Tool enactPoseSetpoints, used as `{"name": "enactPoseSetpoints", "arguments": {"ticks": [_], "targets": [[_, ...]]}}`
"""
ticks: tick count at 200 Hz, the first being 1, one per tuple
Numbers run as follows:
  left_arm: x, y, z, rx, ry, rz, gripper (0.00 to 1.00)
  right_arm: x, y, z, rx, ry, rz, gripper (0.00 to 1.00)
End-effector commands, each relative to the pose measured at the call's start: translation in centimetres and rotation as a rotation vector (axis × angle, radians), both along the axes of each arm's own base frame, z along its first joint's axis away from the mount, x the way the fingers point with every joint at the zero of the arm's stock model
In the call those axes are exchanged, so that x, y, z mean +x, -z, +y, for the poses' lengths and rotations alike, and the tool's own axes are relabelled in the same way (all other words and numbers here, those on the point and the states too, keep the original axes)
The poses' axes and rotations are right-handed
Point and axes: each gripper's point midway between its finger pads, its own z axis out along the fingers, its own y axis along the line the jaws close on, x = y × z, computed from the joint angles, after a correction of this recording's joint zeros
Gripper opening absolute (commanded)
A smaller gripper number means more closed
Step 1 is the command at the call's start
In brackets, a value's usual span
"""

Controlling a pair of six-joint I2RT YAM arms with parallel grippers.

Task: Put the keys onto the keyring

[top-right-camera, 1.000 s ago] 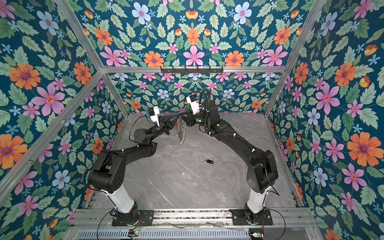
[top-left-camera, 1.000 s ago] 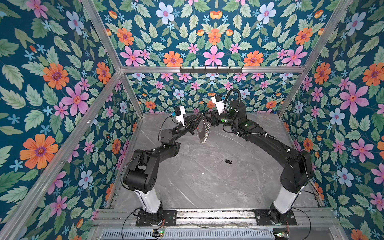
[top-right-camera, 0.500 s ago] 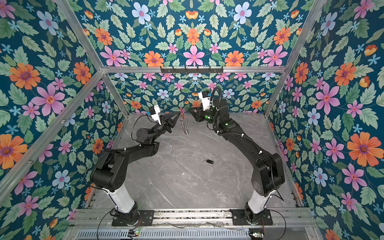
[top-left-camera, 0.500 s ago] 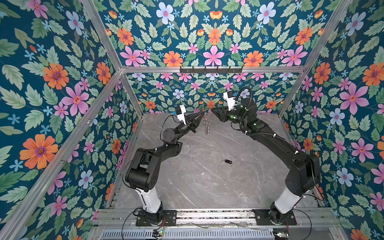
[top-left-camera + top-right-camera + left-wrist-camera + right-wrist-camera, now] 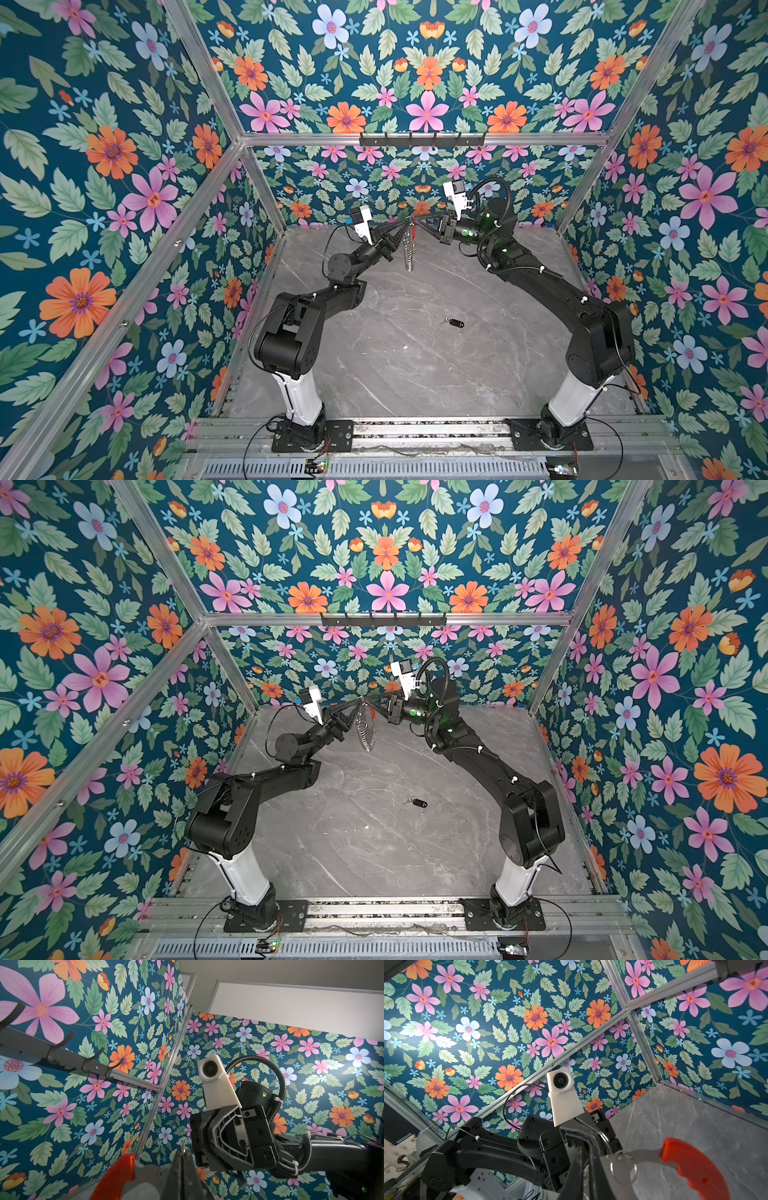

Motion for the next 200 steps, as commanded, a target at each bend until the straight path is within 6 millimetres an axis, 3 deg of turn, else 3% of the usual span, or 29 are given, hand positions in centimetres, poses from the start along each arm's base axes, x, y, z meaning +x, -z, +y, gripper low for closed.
{"name": "enactPoseSetpoints", "arguments": {"ticks": [1,73,200], "targets": [[-0.93,-1.60,0.49,-0.046,0.011,-0.054,0.00,-0.46,-1.00,0.18,0.033,-0.033,-0.018,0.15],[-1.03,-1.95,0.58,-0.063,0.029,-0.036,0.00,0.00,-0.49,0.53,0.037,-0.047,0.009,0.32],[-0.96,-1.85,0.65,-0.064,0.028,-0.030,0.00,0.44,-0.46,0.14,0.045,-0.013,0.010,0.36]]}}
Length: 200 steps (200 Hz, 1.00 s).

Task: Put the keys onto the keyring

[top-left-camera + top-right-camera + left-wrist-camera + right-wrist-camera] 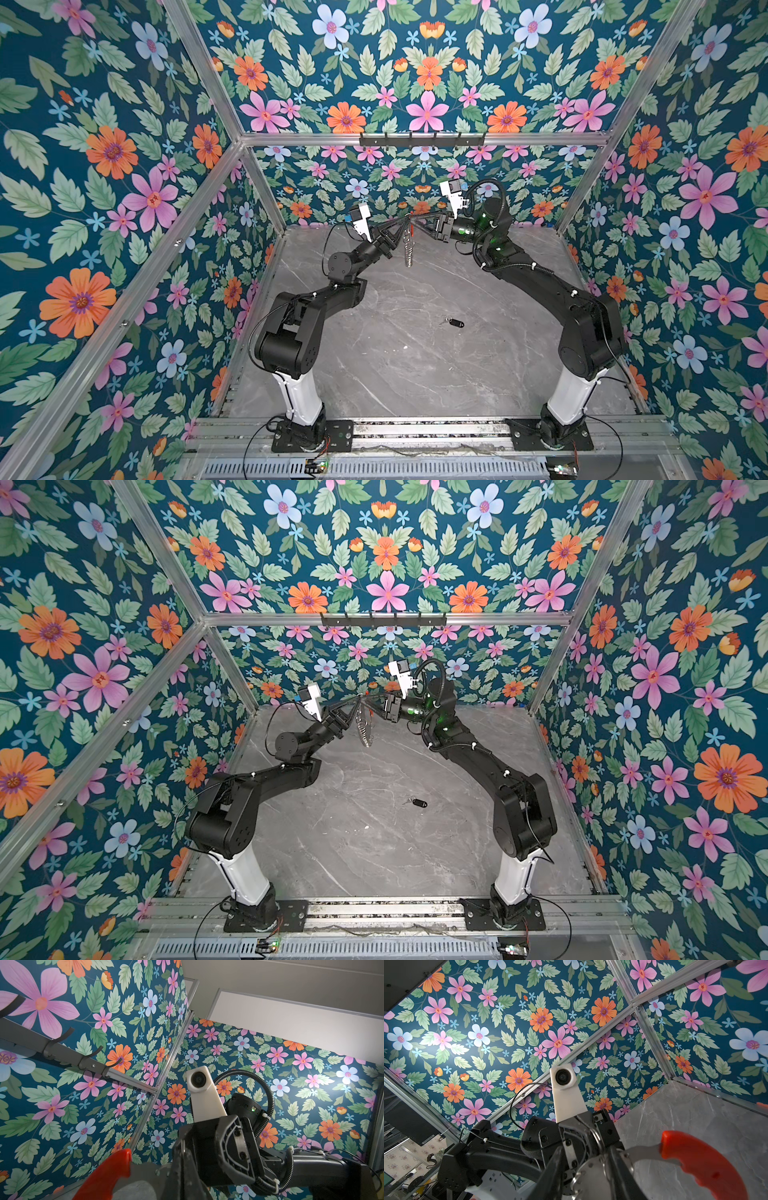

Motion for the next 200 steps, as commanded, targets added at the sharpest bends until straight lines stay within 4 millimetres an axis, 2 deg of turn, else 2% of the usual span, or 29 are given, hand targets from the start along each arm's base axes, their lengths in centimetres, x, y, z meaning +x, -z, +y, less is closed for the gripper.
{"name": "enactPoseSetpoints", "arguments": {"ticks": [1,45,93,200], "targets": [[-1.1,-1.2,0.5,-0.026,-0.007,-0.075,0.00,-0.2,-1.0,-0.6,0.010,0.034,-0.043,0.36],[-1.0,-1.5,1.2,-0.039,-0.061,-0.087,0.00,-0.8,-0.4,-1.3,-0.008,0.042,-0.043,0.36],[-0.4,-1.0,1.2,-0.050,-0.056,-0.056,0.00,-1.4,-0.2,-0.2,0.004,-0.016,-0.036,0.36],[-0.7,-1.1,0.9,-0.047,-0.023,-0.049,0.00,0.3,-1.2,0.8,0.057,-0.038,-0.028,0.37]]}}
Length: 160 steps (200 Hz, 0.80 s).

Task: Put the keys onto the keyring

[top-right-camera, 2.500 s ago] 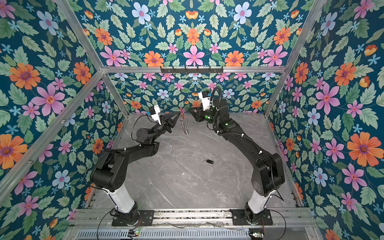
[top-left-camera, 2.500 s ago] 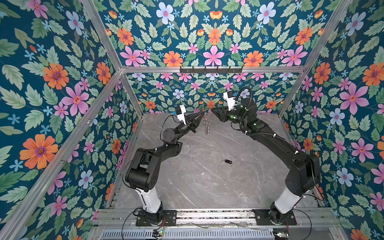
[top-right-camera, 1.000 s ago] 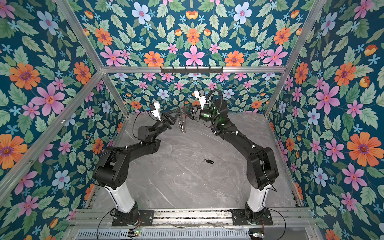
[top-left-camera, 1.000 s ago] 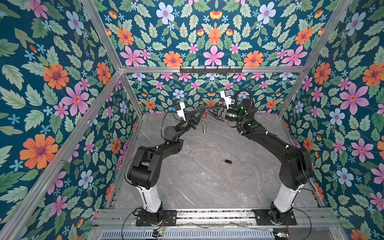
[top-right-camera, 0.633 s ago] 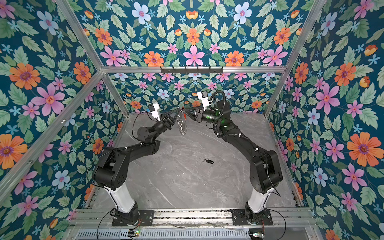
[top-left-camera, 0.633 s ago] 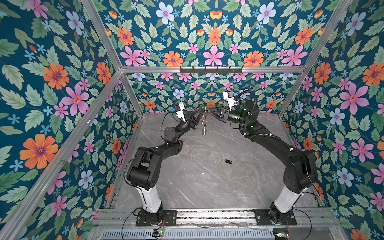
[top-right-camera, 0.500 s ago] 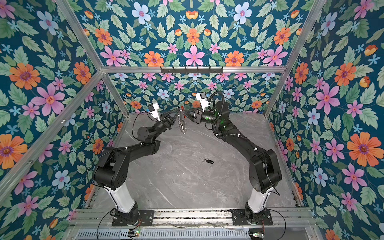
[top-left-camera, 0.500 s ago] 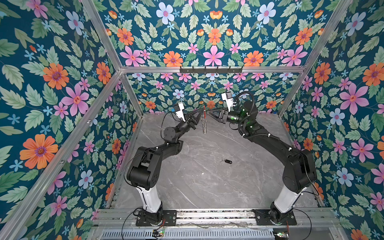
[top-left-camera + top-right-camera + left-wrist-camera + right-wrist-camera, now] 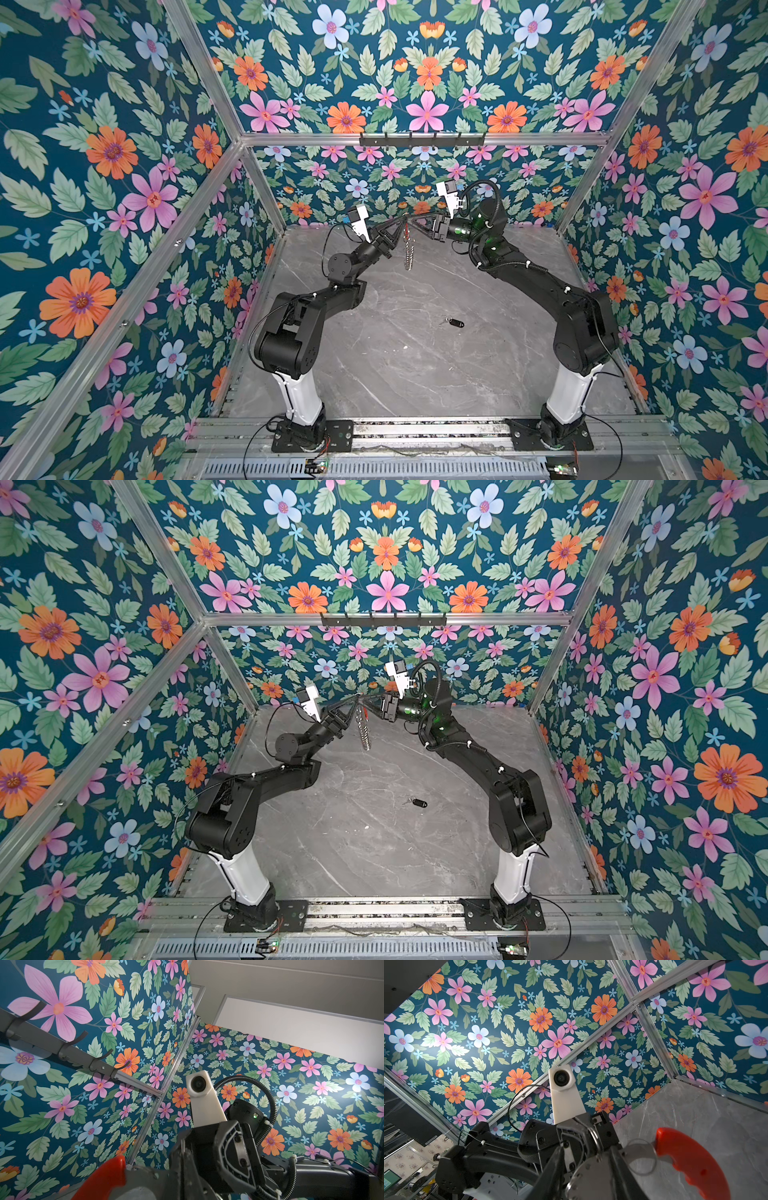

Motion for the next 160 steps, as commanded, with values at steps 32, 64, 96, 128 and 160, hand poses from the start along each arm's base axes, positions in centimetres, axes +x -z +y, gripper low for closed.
{"name": "enactPoseSetpoints", "arguments": {"ticks": [32,64,96,128,160], "targets": [[-1.1,-1.3,0.3,-0.028,0.013,-0.067,0.00,-0.4,-1.4,0.0,0.045,-0.022,-0.029,0.22],[-1.1,-1.6,0.4,-0.033,0.014,-0.069,0.00,-0.6,-1.0,0.2,0.041,-0.028,-0.024,0.18],[-1.1,-1.7,0.4,-0.037,0.018,-0.068,0.00,-0.6,-0.6,0.3,0.038,-0.028,-0.020,0.14],[-1.6,-1.4,0.1,0.002,0.005,-0.111,0.04,-0.4,-0.5,0.1,0.004,-0.006,-0.044,0.00],[-3.1,-0.5,0.7,0.116,-0.059,-0.232,0.19,0.0,0.7,-0.4,-0.095,0.048,-0.088,0.00]]}}
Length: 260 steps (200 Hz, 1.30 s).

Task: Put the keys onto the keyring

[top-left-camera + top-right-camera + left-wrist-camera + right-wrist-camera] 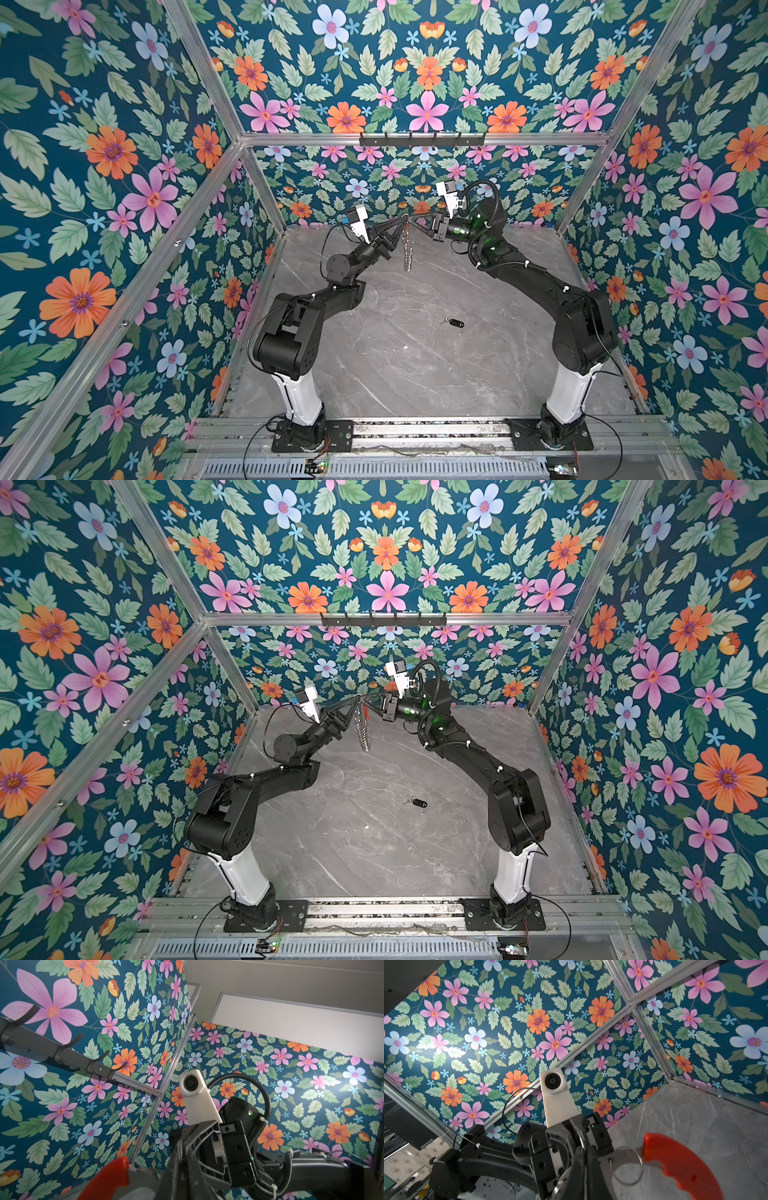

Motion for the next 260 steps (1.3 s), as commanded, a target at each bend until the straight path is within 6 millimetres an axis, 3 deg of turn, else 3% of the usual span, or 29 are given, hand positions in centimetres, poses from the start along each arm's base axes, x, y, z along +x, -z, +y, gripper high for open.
{"name": "enactPoseSetpoints", "arguments": {"ticks": [1,33,71,103,193,228,260], "targets": [[-2.0,-0.6,0.6,0.077,-0.046,-0.175,0.20,-0.1,0.2,-0.5,-0.071,0.032,-0.082,0.00],[-1.5,0.4,1.7,0.208,-0.023,-0.168,0.27,-0.3,1.3,-1.3,-0.190,0.080,-0.164,0.00],[-1.6,4.2,-0.1,0.520,0.149,-0.108,0.22,-1.3,3.2,-1.8,-0.373,0.106,-0.312,0.00],[-2.6,6.5,-0.2,0.659,0.184,-0.099,0.21,-2.3,4.9,-1.3,-0.464,0.064,-0.344,0.00],[-3.2,5.9,-0.5,0.646,0.250,-0.093,0.23,-3.9,5.3,0.6,-0.467,-0.002,-0.348,0.00],[-3.4,6.1,-0.5,0.647,0.262,-0.083,0.14,-4.0,4.9,0.8,-0.457,-0.003,-0.352,0.00],[-3.6,6.4,-0.5,0.648,0.277,-0.073,0.00,-3.9,4.6,0.9,-0.446,0.001,-0.355,0.00]]}}
